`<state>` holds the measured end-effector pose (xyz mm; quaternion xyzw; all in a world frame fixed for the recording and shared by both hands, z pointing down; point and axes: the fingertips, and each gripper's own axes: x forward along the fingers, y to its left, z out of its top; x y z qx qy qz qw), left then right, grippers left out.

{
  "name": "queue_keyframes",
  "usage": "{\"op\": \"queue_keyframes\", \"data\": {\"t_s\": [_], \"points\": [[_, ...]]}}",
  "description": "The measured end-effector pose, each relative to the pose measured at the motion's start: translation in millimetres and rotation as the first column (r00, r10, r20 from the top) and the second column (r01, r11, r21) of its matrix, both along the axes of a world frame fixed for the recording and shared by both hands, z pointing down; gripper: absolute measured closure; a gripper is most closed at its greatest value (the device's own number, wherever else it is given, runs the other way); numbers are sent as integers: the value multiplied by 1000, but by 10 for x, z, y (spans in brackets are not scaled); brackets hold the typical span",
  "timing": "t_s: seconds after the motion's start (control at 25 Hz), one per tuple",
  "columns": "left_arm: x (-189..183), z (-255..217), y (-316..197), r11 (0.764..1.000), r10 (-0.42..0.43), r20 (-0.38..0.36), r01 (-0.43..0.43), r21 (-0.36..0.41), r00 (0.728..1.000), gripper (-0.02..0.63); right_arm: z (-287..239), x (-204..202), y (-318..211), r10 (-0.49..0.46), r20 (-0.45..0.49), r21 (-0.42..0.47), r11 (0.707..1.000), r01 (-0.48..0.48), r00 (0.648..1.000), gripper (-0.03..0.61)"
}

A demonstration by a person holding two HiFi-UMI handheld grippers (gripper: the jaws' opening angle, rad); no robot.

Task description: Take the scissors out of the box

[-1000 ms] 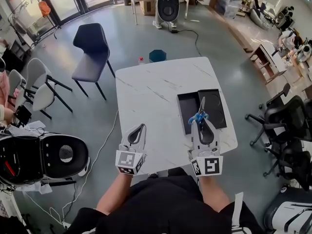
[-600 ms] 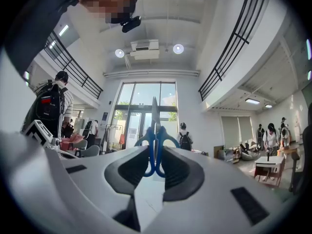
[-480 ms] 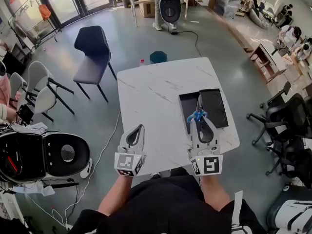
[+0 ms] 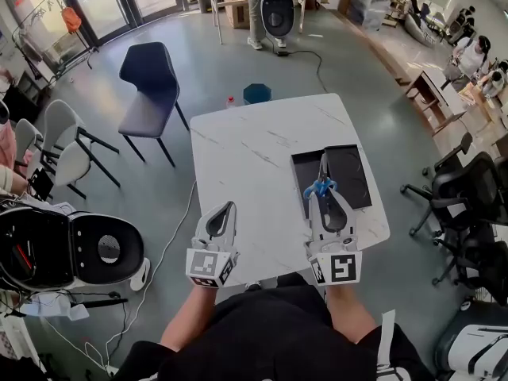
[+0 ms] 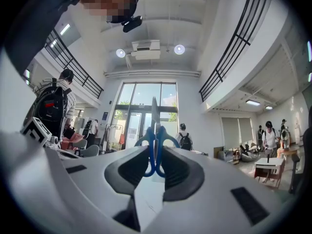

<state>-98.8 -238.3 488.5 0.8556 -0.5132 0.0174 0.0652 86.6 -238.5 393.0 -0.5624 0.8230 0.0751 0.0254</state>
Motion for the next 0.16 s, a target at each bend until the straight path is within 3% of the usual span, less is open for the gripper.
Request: {"op": "queue_keyframes", "data": {"t_s": [0.16], "points": [[-6, -13, -17, 1000, 1, 1, -1, 3, 1000, 604, -5, -4, -27, 1, -13, 3, 1000, -1, 1000, 494]]}}
